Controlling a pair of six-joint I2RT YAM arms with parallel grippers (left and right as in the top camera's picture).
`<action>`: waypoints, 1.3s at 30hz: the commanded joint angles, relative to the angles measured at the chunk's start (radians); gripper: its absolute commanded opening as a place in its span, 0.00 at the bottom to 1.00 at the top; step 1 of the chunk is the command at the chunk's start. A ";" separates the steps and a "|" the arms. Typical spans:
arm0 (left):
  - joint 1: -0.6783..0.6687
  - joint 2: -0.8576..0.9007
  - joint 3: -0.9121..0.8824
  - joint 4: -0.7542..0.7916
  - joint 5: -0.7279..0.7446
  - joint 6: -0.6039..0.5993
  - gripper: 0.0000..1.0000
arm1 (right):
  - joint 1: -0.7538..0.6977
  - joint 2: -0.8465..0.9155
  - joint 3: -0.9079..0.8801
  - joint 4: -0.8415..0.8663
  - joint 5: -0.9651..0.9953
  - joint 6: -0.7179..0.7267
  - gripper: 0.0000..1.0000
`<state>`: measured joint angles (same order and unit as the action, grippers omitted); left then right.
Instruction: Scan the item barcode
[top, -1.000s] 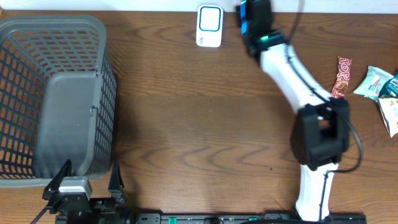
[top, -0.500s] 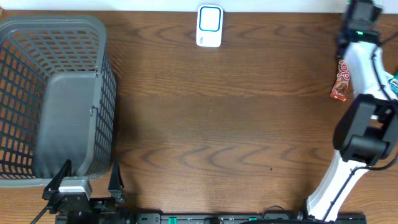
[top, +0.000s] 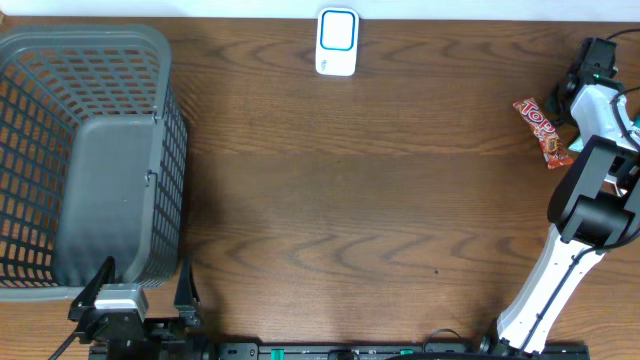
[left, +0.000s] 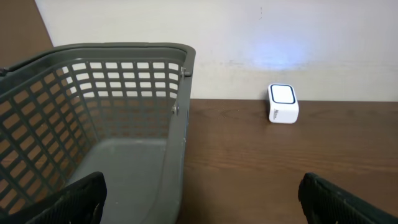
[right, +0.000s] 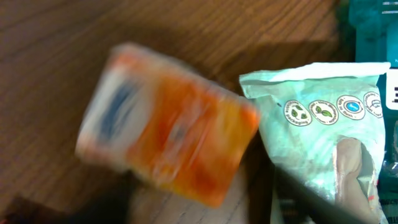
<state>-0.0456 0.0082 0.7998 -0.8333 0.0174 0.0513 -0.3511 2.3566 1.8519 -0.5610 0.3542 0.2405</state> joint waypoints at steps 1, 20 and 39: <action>0.006 -0.005 0.004 0.003 0.002 -0.005 0.98 | 0.005 -0.077 0.000 -0.012 0.029 -0.013 0.99; 0.006 -0.005 0.004 0.003 0.001 -0.005 0.98 | 0.044 -0.800 -0.001 -0.156 -0.785 0.111 0.99; 0.006 -0.005 0.004 0.003 0.001 -0.005 0.98 | 0.051 -1.368 -0.001 -0.552 -0.858 0.077 0.99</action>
<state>-0.0456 0.0082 0.7998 -0.8333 0.0170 0.0513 -0.2996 1.0264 1.8507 -1.0817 -0.4927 0.3279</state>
